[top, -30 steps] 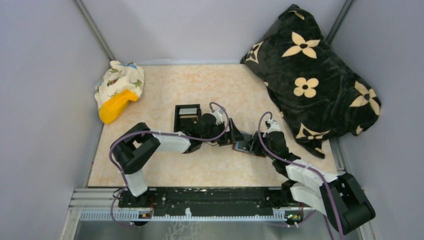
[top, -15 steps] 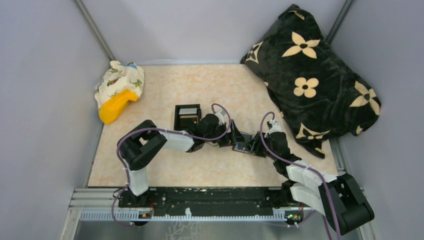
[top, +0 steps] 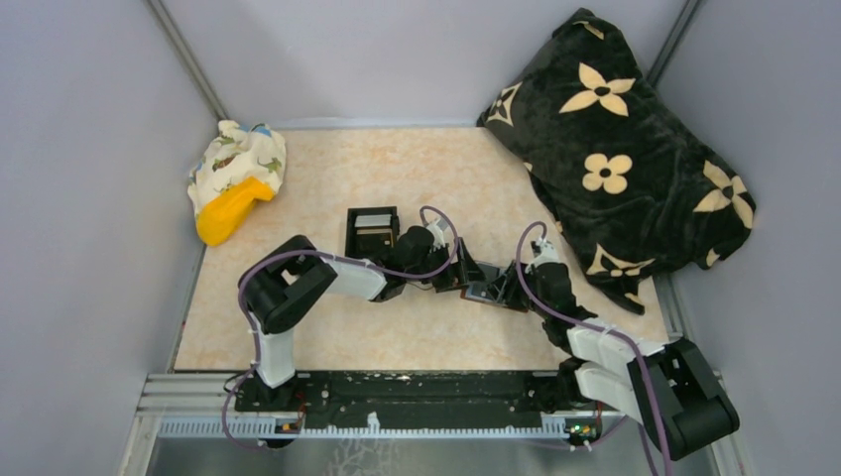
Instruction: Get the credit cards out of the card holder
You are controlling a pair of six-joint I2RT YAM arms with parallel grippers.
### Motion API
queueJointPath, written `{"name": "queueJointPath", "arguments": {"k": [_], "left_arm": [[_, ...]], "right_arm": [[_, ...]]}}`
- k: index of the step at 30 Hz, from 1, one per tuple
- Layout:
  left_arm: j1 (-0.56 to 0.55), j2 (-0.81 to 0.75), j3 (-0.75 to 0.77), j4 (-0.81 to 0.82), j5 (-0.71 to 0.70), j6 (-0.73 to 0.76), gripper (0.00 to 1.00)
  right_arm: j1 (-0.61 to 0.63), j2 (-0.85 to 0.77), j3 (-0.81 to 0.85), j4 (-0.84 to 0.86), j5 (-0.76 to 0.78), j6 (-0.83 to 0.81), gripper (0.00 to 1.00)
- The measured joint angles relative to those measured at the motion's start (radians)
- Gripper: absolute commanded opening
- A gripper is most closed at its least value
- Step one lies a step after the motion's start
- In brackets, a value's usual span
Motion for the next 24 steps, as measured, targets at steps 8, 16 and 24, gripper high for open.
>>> {"name": "queueJointPath", "arguments": {"k": [8, 16, 24], "left_arm": [[0.001, 0.010, 0.000, 0.021, 0.005, -0.003, 0.89], [0.001, 0.018, 0.000, 0.038, 0.008, -0.004, 0.89], [0.002, 0.020, 0.000, 0.043, 0.011, -0.004, 0.89]], "right_arm": [[-0.021, -0.002, -0.026, 0.043, -0.022, 0.022, 0.39], [-0.028, -0.075, -0.043, 0.021, -0.041, 0.032, 0.39], [-0.029, -0.108, -0.043, 0.021, -0.049, 0.032, 0.38]]}}
